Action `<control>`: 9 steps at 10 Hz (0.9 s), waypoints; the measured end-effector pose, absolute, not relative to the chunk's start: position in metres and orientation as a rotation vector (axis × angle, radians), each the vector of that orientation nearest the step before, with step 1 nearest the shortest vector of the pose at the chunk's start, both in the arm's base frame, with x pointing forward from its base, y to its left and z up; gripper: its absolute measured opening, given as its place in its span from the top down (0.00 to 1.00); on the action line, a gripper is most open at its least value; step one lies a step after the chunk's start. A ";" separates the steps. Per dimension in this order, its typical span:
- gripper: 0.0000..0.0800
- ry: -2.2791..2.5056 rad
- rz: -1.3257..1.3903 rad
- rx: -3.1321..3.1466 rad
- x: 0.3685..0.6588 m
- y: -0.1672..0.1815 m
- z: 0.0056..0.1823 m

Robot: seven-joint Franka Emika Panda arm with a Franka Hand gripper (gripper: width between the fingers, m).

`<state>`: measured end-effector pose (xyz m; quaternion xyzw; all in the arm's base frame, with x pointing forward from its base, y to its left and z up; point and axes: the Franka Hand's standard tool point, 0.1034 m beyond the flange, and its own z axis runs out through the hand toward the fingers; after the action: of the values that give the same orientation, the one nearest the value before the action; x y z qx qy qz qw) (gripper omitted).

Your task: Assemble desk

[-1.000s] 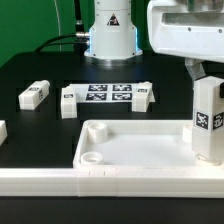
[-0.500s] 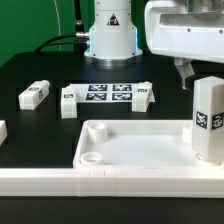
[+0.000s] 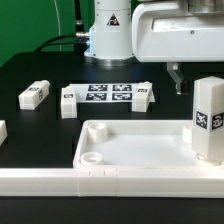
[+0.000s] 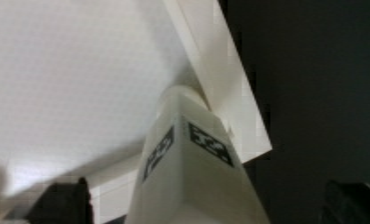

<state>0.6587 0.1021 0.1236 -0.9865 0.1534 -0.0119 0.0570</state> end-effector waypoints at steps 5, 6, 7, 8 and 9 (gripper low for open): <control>0.19 -0.142 -0.064 -3.054 0.661 0.103 0.125; 0.19 -0.276 -0.075 -3.047 0.662 0.099 0.125; 0.19 -0.380 -0.079 -3.038 0.662 0.097 0.125; 0.19 -0.394 -0.079 -3.035 0.662 0.096 0.125; 0.19 -0.394 -0.078 -3.035 0.662 0.096 0.124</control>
Offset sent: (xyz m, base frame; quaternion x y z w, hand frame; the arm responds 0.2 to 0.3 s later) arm 0.0004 -0.0015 0.0072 -0.0440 -0.0047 -0.1490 0.9878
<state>0.6623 0.0962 0.1243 -0.9905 -0.1287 -0.0255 0.0402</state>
